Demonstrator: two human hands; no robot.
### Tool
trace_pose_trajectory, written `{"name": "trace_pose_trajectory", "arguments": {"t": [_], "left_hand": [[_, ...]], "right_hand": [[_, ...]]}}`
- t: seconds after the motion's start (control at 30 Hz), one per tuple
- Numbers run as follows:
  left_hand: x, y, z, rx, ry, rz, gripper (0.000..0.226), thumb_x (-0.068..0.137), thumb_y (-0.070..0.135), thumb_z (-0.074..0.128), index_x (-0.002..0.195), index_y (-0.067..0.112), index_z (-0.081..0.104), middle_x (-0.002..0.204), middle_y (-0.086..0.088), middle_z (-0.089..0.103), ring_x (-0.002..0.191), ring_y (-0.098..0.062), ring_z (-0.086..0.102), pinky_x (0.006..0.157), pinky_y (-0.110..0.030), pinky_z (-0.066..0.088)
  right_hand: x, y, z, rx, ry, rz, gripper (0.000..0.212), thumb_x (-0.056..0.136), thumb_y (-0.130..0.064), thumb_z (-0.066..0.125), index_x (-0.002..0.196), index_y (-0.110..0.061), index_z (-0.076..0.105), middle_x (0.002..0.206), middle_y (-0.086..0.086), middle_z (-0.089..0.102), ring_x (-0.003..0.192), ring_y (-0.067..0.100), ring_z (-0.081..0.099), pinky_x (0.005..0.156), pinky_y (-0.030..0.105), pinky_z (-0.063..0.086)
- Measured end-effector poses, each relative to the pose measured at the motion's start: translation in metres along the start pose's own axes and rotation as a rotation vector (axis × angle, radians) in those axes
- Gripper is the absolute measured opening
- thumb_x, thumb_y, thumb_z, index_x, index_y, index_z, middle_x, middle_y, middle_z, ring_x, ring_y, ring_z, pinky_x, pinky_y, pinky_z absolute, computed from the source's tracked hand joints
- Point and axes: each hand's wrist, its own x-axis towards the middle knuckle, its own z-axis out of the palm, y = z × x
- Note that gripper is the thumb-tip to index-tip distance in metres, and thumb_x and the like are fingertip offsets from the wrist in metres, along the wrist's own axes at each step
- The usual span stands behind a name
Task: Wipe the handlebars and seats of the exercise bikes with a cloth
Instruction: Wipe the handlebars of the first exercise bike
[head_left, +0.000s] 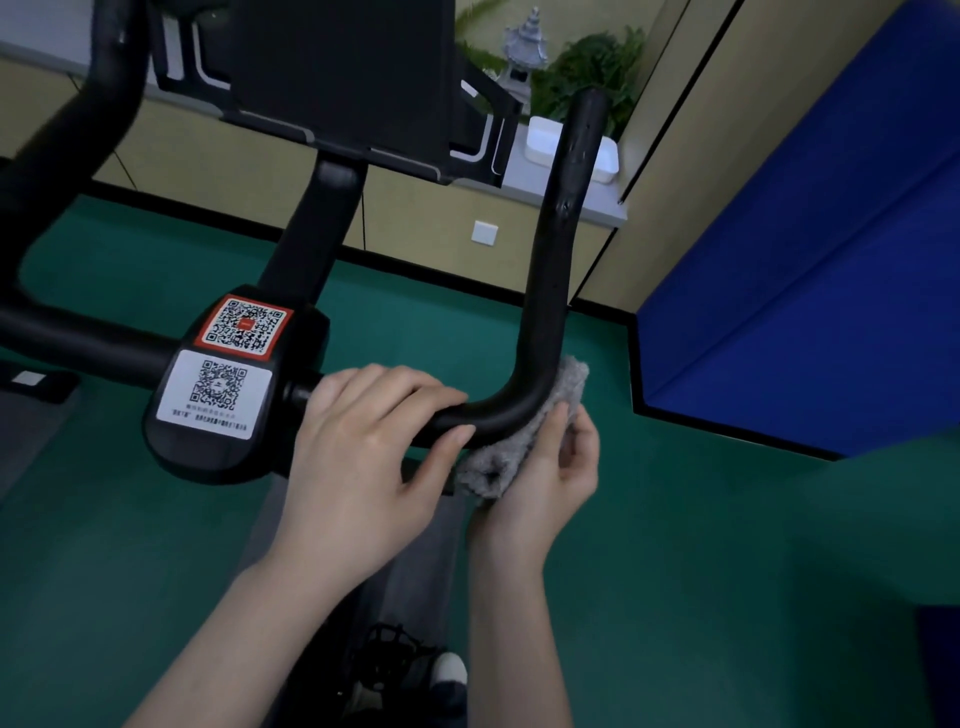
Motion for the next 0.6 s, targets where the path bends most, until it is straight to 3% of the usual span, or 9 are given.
{"name": "trace_pose_trajectory", "arguments": {"t": [0.13,0.23,0.33,0.43,0.6], "left_hand": [[0.001,0.001,0.000,0.031,-0.007,0.010,0.024,0.089,0.035,0.054,0.098,0.018,0.068,0.093,0.009,0.063,0.088,-0.016,0.058,0.088,-0.024,0.030],[0.002,0.007,0.002,0.062,0.006,0.002,0.028,0.090,0.039,0.054,0.099,0.016,0.069,0.093,0.007,0.064,0.088,-0.017,0.059,0.095,-0.030,0.033],[0.004,0.018,0.008,0.084,0.009,-0.037,0.033,0.090,0.043,0.054,0.099,0.015,0.070,0.093,0.006,0.067,0.089,-0.016,0.062,0.103,-0.036,0.034],[0.005,0.025,0.015,0.091,0.027,-0.071,0.028,0.088,0.041,0.058,0.095,0.017,0.071,0.088,0.007,0.068,0.084,-0.016,0.063,0.101,-0.038,0.036],[0.006,0.026,0.020,0.058,0.077,-0.110,0.024,0.087,0.043,0.060,0.092,0.023,0.072,0.083,0.013,0.067,0.079,-0.012,0.060,0.090,-0.028,0.029]], "right_hand": [[-0.004,0.002,-0.008,0.125,-0.111,0.206,0.019,0.095,-0.015,0.056,0.105,0.000,0.061,0.093,0.012,0.067,0.085,0.023,0.064,0.075,0.033,0.052],[0.009,-0.011,-0.007,0.166,-0.102,0.229,0.018,0.093,-0.011,0.058,0.106,0.001,0.060,0.095,0.016,0.064,0.089,0.028,0.060,0.080,0.038,0.050],[0.016,-0.021,-0.001,0.040,-0.044,0.057,0.009,0.093,-0.009,0.060,0.100,-0.005,0.064,0.099,0.011,0.068,0.094,0.024,0.064,0.089,0.040,0.052],[0.003,-0.023,-0.003,-0.167,-0.032,-0.227,0.010,0.092,-0.011,0.062,0.095,-0.019,0.066,0.095,0.000,0.069,0.093,0.013,0.066,0.084,0.027,0.053],[0.014,-0.038,-0.003,-0.383,-0.209,-0.614,0.018,0.087,0.001,0.064,0.096,-0.014,0.068,0.097,0.007,0.065,0.094,0.006,0.062,0.084,0.017,0.048]]}}
